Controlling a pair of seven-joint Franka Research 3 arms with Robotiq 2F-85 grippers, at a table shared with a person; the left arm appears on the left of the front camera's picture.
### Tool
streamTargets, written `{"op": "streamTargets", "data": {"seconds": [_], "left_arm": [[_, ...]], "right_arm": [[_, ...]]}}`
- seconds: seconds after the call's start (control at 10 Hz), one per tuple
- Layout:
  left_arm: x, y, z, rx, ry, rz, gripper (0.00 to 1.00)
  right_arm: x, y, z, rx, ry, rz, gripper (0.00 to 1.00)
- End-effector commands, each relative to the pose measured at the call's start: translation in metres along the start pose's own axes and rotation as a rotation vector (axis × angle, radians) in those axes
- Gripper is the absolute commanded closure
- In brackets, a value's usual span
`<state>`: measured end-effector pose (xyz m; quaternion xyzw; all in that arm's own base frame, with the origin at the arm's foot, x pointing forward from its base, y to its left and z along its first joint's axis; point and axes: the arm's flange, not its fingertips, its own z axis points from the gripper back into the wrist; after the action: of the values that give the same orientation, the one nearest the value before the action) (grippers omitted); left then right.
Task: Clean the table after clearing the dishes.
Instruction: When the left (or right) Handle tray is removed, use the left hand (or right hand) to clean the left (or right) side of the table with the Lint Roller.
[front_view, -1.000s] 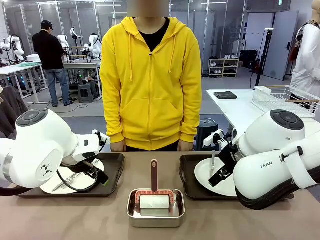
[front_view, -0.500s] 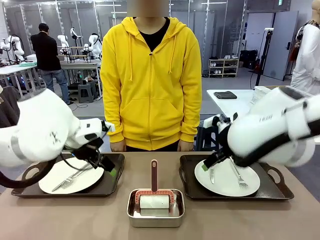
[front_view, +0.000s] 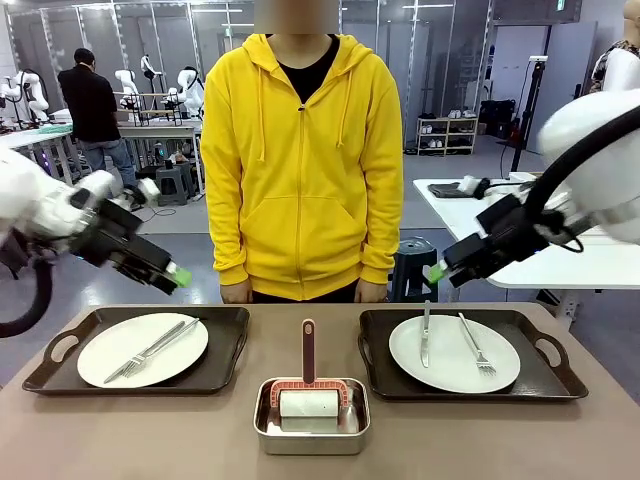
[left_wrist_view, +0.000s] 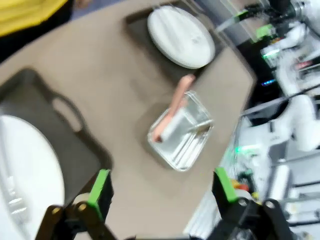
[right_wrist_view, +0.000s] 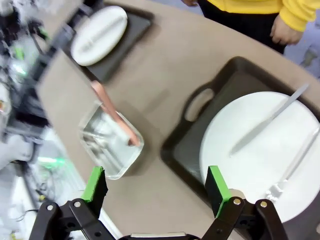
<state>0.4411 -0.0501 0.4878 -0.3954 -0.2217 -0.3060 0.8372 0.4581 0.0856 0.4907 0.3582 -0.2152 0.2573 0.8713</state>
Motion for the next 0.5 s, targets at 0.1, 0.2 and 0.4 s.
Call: {"op": "streamTargets", "data": {"seconds": [0.1,0.2,0.4], "left_arm": [[-0.047,0.036,0.074,-0.26,-0.202,0.148,0.0],[-0.073,0.046,0.103,-0.294,-0.273,0.153,0.0],[-0.128,0.064,0.159,-0.251,-0.371,0.274,0.0]], "right_arm": [[-0.023,-0.049,0.054,0.245,-0.125,-0.218,0.0],[-0.039,-0.063,0.08,0.255,-0.162,-0.273,0.0],[-0.078,-0.093,0.13,0.315,-0.256,-0.421,0.0]]}}
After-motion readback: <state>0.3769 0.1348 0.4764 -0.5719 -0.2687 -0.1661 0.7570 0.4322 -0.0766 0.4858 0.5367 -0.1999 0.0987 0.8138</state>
